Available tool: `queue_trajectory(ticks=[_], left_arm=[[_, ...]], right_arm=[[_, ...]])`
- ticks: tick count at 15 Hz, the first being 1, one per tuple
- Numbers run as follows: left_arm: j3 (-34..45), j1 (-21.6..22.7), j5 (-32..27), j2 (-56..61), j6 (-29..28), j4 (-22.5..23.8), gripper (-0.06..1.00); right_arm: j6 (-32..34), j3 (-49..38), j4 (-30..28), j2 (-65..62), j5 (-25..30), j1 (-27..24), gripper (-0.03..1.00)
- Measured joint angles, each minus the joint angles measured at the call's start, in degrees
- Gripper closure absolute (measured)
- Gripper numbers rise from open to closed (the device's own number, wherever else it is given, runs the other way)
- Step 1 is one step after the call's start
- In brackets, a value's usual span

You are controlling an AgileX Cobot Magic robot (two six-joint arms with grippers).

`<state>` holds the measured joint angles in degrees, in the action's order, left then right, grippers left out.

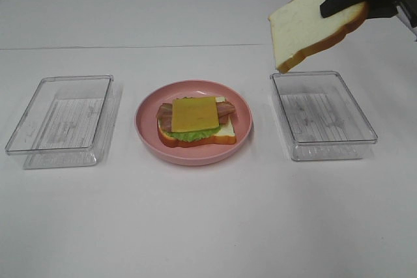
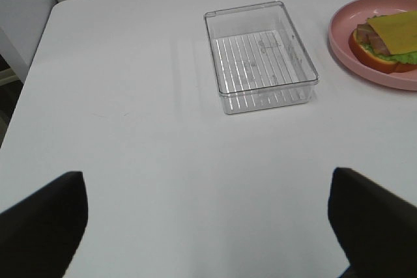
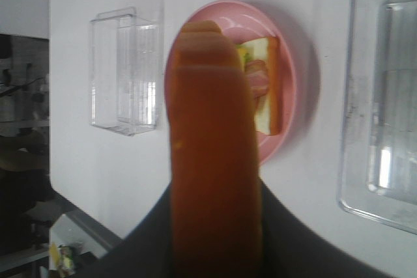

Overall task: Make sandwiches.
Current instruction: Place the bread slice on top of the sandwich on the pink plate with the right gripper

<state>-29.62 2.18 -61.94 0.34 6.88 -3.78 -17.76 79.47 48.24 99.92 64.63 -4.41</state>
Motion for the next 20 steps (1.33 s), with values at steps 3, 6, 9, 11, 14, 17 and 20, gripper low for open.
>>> queue_trajectory(ticks=[3,6,9,11,14,17,20], left_arm=[[0.00,0.00,0.00,0.00,0.00,0.00,0.03],[0.00,0.00,0.00,0.00,0.00,0.00,0.03],[0.00,0.00,0.00,0.00,0.00,0.00,0.03],[0.00,0.00,0.00,0.00,0.00,0.00,0.03],[0.00,0.00,0.00,0.00,0.00,0.00,0.03],[0.00,0.00,0.00,0.00,0.00,0.00,0.03],[0.00,0.00,0.00,0.00,0.00,0.00,0.03]], right_arm=[[-9.51,-6.30,17.19,-0.17,-0.63,0.11,0.73],[-14.04,-9.68,24.69,-0.17,-1.78,2.92,0.73],[-14.50,-9.85,25.38,0.40,-6.53,9.85,0.73],[-14.55,-9.85,26.30,2.46,-9.17,13.06,0.73],[-15.24,-7.96,28.71,8.59,-9.80,16.04,0.73],[-15.36,-5.16,29.56,13.35,-9.74,17.48,0.73],[-15.36,-2.35,29.85,18.68,-9.57,18.05,0.73]])
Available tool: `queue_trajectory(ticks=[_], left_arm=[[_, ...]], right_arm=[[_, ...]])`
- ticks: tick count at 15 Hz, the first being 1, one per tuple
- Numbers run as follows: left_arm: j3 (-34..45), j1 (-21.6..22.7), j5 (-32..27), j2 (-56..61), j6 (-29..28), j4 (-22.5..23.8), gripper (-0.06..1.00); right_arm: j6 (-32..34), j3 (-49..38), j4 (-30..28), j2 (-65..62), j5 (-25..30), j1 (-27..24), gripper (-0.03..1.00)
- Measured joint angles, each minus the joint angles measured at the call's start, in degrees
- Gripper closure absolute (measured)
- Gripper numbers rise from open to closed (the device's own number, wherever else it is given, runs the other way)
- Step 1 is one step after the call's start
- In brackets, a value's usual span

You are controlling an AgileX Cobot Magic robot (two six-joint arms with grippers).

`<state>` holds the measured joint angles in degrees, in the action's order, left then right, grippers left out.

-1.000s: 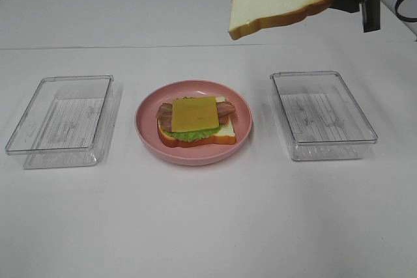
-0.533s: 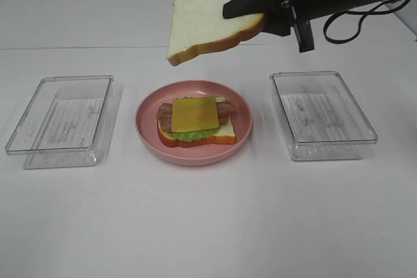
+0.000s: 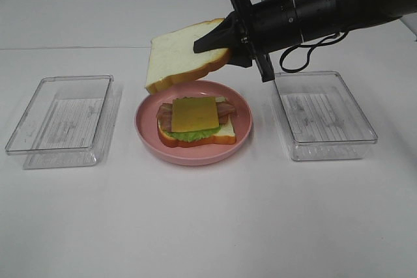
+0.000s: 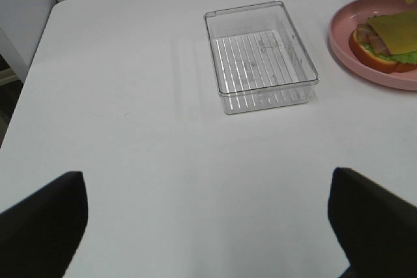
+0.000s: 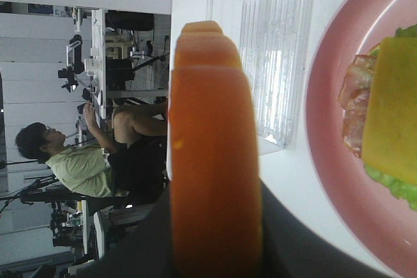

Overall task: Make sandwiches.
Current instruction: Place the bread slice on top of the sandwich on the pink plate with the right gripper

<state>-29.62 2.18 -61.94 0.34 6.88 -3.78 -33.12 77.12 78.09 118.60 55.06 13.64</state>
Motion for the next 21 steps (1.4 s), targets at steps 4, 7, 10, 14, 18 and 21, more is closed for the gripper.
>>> queue_trajectory(ticks=[4,7,10,14,18,21], left_arm=[[0.00,0.00,0.00,0.00,0.00,0.00,0.03],[0.00,0.00,0.00,0.00,0.00,0.00,0.03],[0.00,0.00,0.00,0.00,0.00,0.00,0.03],[0.00,0.00,0.00,0.00,0.00,0.00,0.03],[0.00,0.00,0.00,0.00,0.00,0.00,0.03],[0.00,0.00,0.00,0.00,0.00,0.00,0.03]], right_arm=[[0.00,0.97,0.00,5.67,0.17,0.46,0.73],[-0.06,0.97,0.00,7.56,-0.40,0.46,0.73],[-0.11,0.97,-0.40,8.77,-0.92,0.46,0.73],[-0.11,0.97,-0.52,10.49,-1.83,0.46,0.73],[-0.11,0.97,-0.97,11.29,-2.29,0.46,0.73],[-0.11,0.97,-1.43,11.29,-3.21,0.46,0.73]])
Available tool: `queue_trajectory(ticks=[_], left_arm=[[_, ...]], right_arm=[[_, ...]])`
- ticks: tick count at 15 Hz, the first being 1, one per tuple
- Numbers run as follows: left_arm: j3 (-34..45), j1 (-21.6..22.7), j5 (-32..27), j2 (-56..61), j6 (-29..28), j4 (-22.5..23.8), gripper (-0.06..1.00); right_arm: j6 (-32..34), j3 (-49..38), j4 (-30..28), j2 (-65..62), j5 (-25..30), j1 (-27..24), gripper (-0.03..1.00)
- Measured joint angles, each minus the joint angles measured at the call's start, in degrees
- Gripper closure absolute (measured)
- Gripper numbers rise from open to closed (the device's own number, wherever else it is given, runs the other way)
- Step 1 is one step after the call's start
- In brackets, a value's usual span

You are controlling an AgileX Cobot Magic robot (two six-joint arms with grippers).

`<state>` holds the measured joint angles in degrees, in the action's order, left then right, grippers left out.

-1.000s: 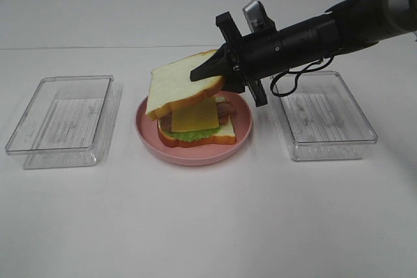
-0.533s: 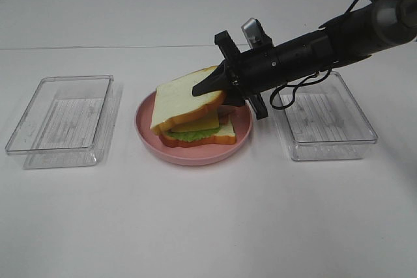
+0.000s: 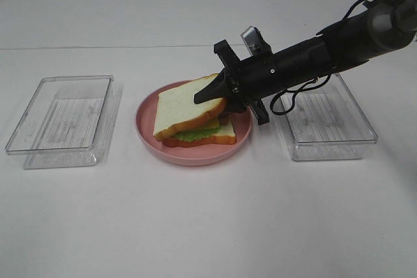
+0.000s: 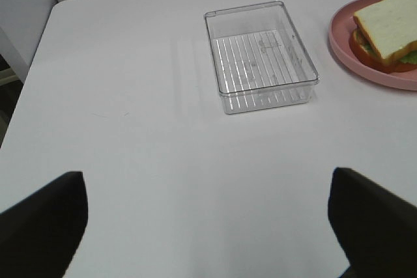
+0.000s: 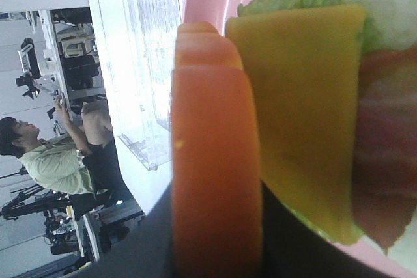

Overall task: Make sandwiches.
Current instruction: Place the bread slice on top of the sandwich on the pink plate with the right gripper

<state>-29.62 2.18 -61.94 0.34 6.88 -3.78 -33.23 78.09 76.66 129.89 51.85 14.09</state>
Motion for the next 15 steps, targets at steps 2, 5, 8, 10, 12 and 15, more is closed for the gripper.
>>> queue_trajectory(ticks=[2,5,8,10,12,15], left_arm=[[0.00,0.00,0.00,0.00,0.00,0.00,0.03],[0.00,0.00,0.00,0.00,0.00,0.00,0.03],[0.00,0.00,0.00,0.00,0.00,0.00,0.03],[0.00,0.00,0.00,0.00,0.00,0.00,0.03],[0.00,0.00,0.00,0.00,0.00,0.00,0.03],[0.00,0.00,0.00,0.00,0.00,0.00,0.03]], right_arm=[[0.00,0.00,-0.23,0.00,-0.06,-0.29,0.73],[0.23,0.00,-1.32,0.00,-0.11,-0.29,0.73],[0.40,0.00,-1.55,0.00,-0.40,-0.29,0.73],[0.40,0.00,-1.55,0.00,-0.52,-0.29,0.73],[0.40,0.00,-1.89,-0.46,-1.09,-0.29,0.66],[0.40,0.00,-2.58,-1.43,-1.66,-0.40,0.49]])
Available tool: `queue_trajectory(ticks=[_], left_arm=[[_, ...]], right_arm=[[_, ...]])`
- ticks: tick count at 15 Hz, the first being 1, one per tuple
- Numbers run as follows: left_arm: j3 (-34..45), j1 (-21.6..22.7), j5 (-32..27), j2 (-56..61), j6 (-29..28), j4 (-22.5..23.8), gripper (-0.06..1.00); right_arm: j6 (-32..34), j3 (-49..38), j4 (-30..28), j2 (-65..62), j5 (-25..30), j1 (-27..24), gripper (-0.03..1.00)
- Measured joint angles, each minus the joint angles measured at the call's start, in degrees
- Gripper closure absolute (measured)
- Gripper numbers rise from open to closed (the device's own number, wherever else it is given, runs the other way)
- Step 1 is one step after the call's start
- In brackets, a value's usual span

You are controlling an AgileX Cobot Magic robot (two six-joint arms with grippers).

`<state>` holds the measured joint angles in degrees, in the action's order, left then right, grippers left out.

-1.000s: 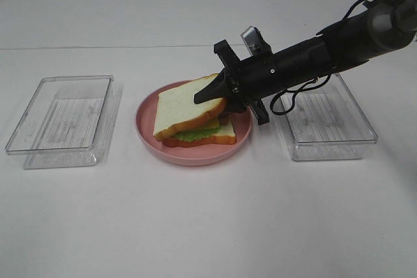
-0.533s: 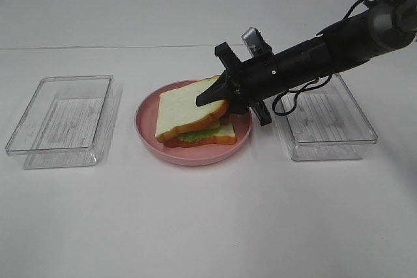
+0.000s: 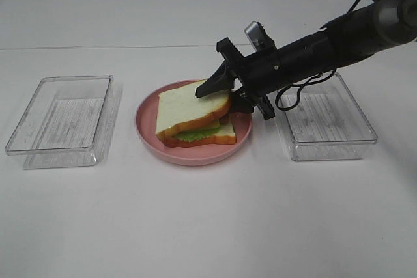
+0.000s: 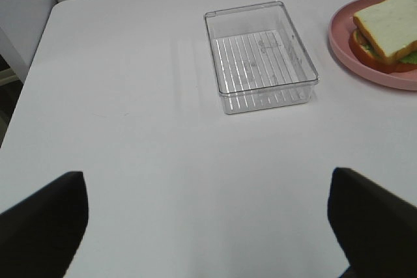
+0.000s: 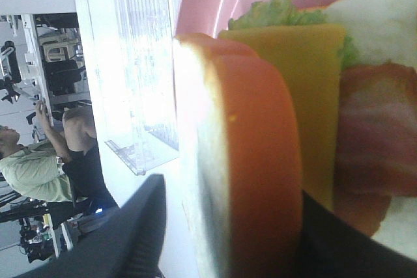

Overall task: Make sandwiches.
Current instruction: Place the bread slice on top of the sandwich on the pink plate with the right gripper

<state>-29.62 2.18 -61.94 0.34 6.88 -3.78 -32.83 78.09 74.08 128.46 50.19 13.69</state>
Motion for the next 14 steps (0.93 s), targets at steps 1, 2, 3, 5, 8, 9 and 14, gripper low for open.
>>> queue_trajectory(ticks=[1,2,3,5,8,9,14], left_arm=[[0.00,0.00,0.00,0.00,0.00,0.00,0.03],[0.00,0.00,0.00,0.00,0.00,0.00,0.03],[0.00,0.00,0.00,0.00,0.00,0.00,0.03],[0.00,0.00,0.00,0.00,0.00,0.00,0.03],[0.00,0.00,0.00,0.00,0.00,0.00,0.03],[0.00,0.00,0.00,0.00,0.00,0.00,0.03],[0.00,0.00,0.00,0.00,0.00,0.00,0.03]], right_arm=[[0.00,0.00,0.00,0.00,0.00,0.00,0.47],[0.00,0.00,-0.23,-0.06,0.00,0.00,0.46],[0.00,0.00,-0.29,-0.11,0.00,0.00,0.44],[0.00,0.00,-0.74,-0.63,-0.29,0.00,0.36],[0.06,0.00,-3.84,-2.23,-1.26,0.00,0.28],[0.06,0.00,-5.21,-3.21,-1.66,0.00,0.28],[1.72,0.00,-10.14,-6.42,-3.55,0.00,0.28]])
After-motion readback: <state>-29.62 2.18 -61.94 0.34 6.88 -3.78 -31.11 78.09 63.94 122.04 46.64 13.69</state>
